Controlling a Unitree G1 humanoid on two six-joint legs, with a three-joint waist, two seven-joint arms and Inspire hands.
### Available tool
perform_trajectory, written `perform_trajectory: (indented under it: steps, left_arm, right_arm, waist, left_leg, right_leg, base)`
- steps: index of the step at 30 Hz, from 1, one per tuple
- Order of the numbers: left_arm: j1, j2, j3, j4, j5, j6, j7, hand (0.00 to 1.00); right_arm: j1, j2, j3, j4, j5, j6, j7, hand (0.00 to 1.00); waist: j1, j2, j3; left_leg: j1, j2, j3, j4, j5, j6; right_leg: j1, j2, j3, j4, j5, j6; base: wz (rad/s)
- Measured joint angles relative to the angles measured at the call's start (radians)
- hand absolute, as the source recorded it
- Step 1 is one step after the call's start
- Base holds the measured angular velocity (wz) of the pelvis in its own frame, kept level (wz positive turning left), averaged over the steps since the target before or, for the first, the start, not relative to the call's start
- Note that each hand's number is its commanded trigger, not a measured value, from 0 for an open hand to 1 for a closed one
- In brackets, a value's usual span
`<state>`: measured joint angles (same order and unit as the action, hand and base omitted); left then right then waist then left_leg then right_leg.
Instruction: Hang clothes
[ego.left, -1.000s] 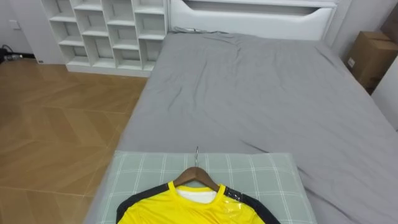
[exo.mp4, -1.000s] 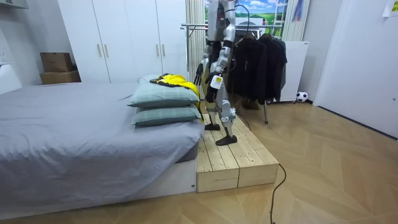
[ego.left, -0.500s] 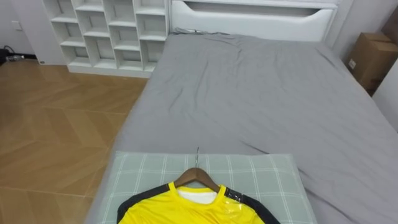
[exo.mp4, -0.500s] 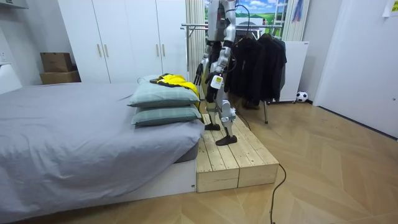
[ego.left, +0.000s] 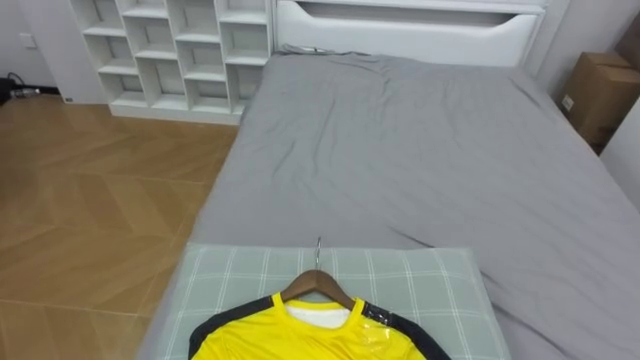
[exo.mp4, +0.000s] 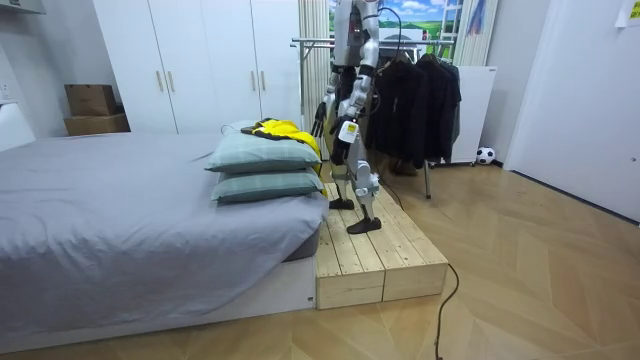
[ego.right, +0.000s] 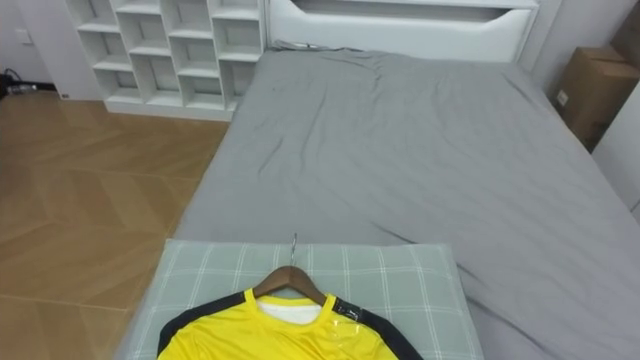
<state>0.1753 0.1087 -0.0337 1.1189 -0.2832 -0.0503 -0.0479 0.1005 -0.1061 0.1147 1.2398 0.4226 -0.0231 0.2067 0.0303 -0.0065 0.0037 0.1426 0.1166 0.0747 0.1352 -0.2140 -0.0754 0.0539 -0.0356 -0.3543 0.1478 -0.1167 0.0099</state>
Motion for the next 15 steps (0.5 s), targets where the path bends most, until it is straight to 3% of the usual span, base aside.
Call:
perform_trajectory:
  steps: [15]
  left_arm:
    - [0.000, -0.004, 0.011, 0.000, 0.007, -0.001, 0.020, 0.00]
  right_arm:
    - [-0.001, 0.000, 0.000, 0.004, 0.000, 0.000, 0.000, 0.00]
  waist:
    - [0.002, -0.002, -0.0004]
  left_leg:
    - [0.000, 0.000, 0.005, 0.000, 0.000, 0.000]
  right_leg:
    - [-0.002, 0.000, 0.005, 0.001, 0.000, 0.000]
  base:
    - [0.00]
